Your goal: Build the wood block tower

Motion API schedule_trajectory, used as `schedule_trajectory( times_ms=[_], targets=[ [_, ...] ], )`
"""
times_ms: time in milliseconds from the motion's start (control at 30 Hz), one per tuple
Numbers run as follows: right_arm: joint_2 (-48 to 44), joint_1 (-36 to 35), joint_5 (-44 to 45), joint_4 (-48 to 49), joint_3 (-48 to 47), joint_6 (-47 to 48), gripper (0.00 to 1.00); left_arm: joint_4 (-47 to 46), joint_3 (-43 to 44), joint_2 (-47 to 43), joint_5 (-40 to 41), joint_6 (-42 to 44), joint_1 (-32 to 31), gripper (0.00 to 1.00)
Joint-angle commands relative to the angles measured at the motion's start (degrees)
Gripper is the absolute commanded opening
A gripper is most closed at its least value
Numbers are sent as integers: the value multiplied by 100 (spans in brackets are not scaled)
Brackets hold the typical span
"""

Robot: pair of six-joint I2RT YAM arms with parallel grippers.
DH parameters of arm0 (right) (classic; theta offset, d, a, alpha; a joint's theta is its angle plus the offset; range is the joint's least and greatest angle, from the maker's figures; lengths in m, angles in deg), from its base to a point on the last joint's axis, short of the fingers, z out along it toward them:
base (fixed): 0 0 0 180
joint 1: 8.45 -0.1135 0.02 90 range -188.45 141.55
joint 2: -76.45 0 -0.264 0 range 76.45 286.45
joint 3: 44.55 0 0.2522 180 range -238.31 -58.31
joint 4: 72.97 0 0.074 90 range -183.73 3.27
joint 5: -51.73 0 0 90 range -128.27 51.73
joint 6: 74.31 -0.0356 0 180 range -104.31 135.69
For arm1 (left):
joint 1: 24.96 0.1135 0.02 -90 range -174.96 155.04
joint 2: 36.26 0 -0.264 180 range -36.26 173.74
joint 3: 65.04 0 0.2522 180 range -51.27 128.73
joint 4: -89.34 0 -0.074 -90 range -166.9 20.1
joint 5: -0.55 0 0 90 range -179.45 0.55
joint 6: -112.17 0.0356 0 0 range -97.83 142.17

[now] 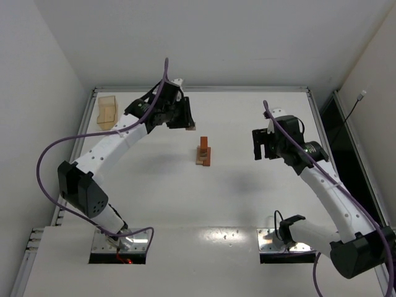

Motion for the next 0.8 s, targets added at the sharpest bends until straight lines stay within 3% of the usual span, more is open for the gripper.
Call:
schedule_trajectory(
  times_ms=[0, 767],
  targets=[
    [158, 114, -284, 248, -267, -302, 76, 120, 435, 356, -281, 224, -46, 0],
    [554, 598, -1267, 195, -460, -636, 73, 173, 858, 1525, -527, 49, -99, 0]
  ],
)
